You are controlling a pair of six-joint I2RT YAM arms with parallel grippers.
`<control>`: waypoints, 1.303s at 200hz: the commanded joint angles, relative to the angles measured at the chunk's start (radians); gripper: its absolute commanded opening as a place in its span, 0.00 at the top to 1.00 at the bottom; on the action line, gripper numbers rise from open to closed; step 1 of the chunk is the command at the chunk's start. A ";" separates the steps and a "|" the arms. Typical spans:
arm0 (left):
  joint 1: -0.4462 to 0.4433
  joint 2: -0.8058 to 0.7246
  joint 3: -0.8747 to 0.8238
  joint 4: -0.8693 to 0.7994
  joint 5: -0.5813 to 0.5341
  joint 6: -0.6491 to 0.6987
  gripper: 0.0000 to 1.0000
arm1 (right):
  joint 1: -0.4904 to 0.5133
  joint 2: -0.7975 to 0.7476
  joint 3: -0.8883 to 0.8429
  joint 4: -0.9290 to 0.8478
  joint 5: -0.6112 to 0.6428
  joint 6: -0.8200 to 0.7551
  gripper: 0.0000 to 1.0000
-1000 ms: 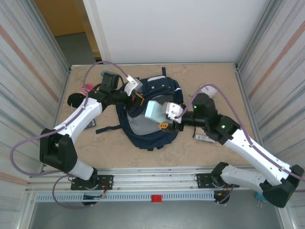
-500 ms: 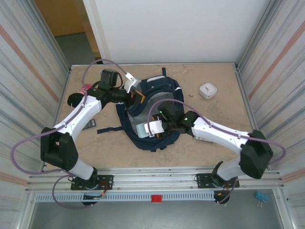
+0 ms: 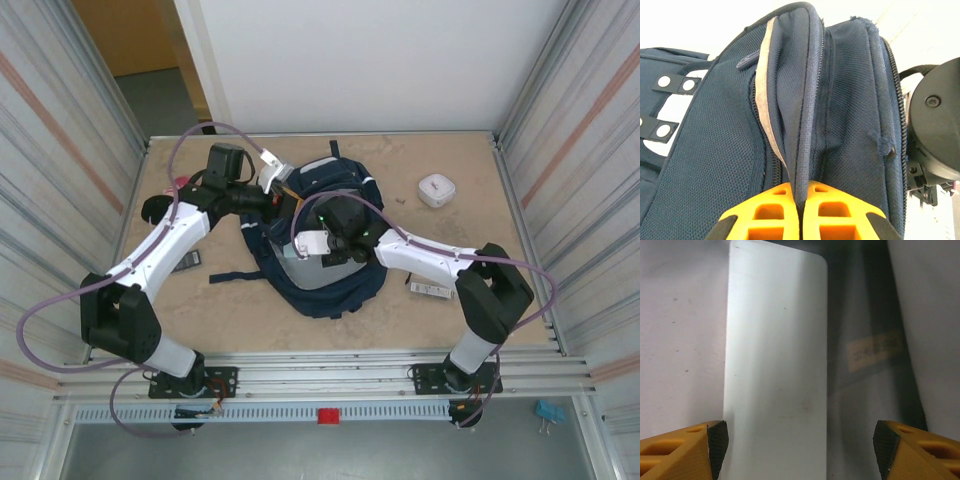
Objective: Pack books, pencil case, and school supplies into a backpack
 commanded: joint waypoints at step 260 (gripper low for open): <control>0.020 -0.101 -0.023 0.203 -0.059 -0.162 1.00 | -0.011 -0.102 -0.151 0.215 -0.078 1.280 0.38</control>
